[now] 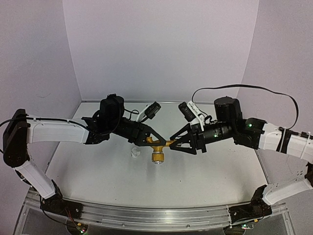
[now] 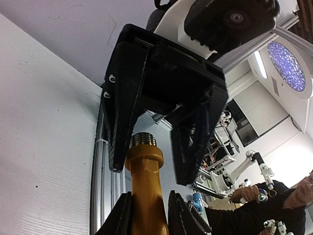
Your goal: Install the water faucets
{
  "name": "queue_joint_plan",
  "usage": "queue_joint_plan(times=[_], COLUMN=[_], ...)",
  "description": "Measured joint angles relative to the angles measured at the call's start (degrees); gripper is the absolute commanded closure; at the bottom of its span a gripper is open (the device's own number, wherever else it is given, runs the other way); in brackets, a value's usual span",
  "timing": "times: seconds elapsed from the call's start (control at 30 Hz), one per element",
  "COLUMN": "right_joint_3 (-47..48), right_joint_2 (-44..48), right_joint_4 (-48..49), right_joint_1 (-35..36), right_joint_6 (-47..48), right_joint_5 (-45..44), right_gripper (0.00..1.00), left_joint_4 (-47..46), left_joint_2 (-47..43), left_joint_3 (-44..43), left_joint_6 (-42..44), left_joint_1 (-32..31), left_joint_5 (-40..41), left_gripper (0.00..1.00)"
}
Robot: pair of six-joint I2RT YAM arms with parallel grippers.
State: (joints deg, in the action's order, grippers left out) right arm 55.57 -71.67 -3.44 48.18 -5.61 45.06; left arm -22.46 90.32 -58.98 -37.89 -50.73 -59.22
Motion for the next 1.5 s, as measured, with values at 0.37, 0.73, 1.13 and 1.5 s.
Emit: queue_joint_plan(times=[0.37, 0.73, 1.13, 1.5], right_joint_3=[-13.11, -12.93, -12.46, -5.85], right_joint_2=[0.31, -11.95, -10.92, -9.09], right_joint_4=[23.59, 48.37, 49.77, 48.43], right_joint_1=[0.43, 3.07, -1.47, -2.00], right_joint_6=[-23.36, -37.06, -38.76, -47.95], right_joint_5=[-13.87, -14.30, 2.85, 33.78], right_gripper=[0.03, 0.96, 1.00, 1.00], left_joint_4=[-8.71, -17.51, -19.05, -18.49], left_joint_2=[-4.28, -3.01, -8.27, -20.71], left_joint_3=[4.77, 6.23, 10.36, 14.50], left_joint_6=[-8.49, -11.61, -12.62, 18.40], left_joint_1=[-0.73, -3.70, 3.14, 6.26], left_joint_5=[26.79, 38.16, 27.78, 3.79], left_gripper=[1.00, 0.95, 0.04, 0.08])
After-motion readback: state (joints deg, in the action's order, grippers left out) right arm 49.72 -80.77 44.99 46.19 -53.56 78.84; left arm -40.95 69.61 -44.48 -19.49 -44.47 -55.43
